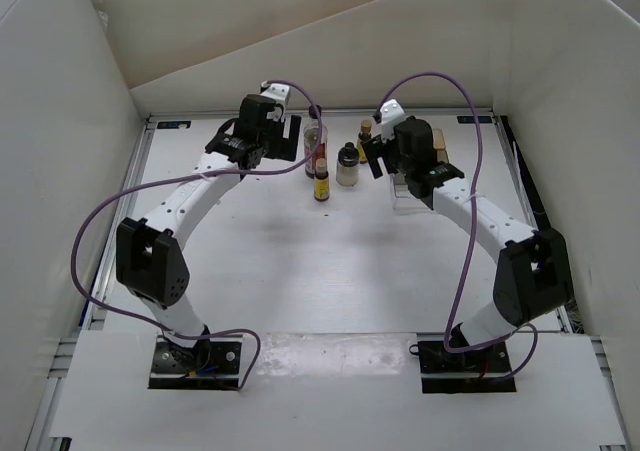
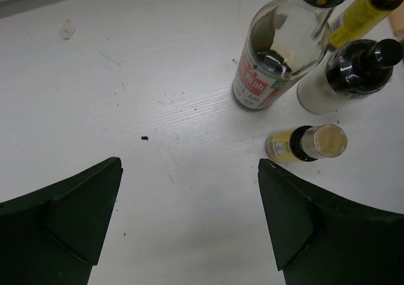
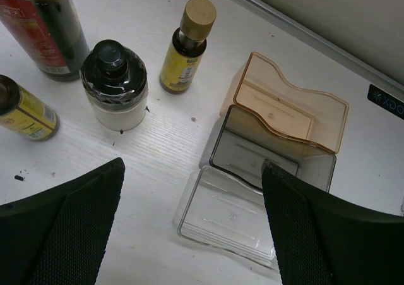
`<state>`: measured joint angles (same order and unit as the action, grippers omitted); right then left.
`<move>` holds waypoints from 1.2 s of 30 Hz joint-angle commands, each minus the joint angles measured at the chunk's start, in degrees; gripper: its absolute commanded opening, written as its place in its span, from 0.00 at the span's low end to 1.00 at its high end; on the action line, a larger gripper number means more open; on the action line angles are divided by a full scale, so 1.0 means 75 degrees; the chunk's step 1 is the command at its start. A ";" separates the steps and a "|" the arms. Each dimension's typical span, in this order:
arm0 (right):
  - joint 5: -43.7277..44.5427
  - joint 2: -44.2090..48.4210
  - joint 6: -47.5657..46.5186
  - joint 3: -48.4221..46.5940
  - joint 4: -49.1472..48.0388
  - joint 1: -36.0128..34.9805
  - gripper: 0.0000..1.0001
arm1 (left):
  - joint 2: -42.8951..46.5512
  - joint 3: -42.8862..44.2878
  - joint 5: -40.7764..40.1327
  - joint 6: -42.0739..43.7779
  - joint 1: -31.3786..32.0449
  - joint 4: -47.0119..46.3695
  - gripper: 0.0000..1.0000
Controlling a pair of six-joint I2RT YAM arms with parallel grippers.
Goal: Organize the condiment bottles
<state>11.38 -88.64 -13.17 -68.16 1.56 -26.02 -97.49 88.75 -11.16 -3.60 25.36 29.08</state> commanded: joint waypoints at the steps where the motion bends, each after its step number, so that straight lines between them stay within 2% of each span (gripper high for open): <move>1: -0.0005 -0.0029 -0.0072 -0.0264 -0.0302 -0.0011 0.90 | 0.0226 0.0109 0.0210 0.0081 0.0052 -0.0139 1.00; 3: -0.0028 -0.0110 0.0033 -0.0345 -0.0302 0.0024 0.90 | 0.0529 -0.0381 0.0491 0.0151 0.0040 -0.0559 1.00; 8: -0.0146 -0.0076 -0.0037 -0.0159 -0.0804 0.0129 0.90 | 0.1102 -0.1237 0.1171 0.1217 -0.0054 -0.1181 1.00; 9: -0.0146 -0.0064 -0.0037 -0.0123 -0.1015 0.0130 0.90 | 0.1209 -0.1576 0.1125 0.1218 -0.0147 -0.1716 1.00; 14: -0.0707 0.0135 0.0150 0.0427 -0.1881 0.0526 0.90 | 0.1456 -0.2048 0.0938 0.0972 -0.0417 -0.1851 1.00; 18: -0.1423 0.0100 0.0559 0.0557 -0.2609 0.0856 0.90 | 0.1573 -0.2539 0.1101 0.0784 -0.0546 -0.2270 1.00; 19: -0.1934 0.0019 0.0607 0.0557 -0.2773 0.0949 0.90 | 0.1596 -0.2622 0.1113 0.0772 -0.0546 -0.2411 1.00; 21: -0.2172 -0.0099 0.0759 0.0604 -0.3253 0.1148 0.90 | 0.1574 -0.2669 0.1124 0.0749 -0.0558 -0.2588 1.00; 24: -0.3177 -0.0496 0.1040 0.0511 -0.3710 0.1359 0.90 | 0.1480 -0.2681 0.1078 0.0749 -0.0546 -0.2693 1.00; 28: -0.3822 -0.1000 0.1426 0.0019 -0.3970 0.1500 0.90 | 0.1386 -0.2681 0.1089 0.0761 -0.0546 -0.2811 1.00; 36: -0.4317 -0.2301 0.1322 -0.0790 -0.4239 0.1407 0.89 | 0.1116 -0.2576 0.1159 0.0796 -0.0663 -0.2834 1.00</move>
<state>-17.58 -103.72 -3.36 -69.97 -25.36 -15.29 -88.99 68.84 -3.66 2.52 21.02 8.84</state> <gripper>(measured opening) 0.888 0.992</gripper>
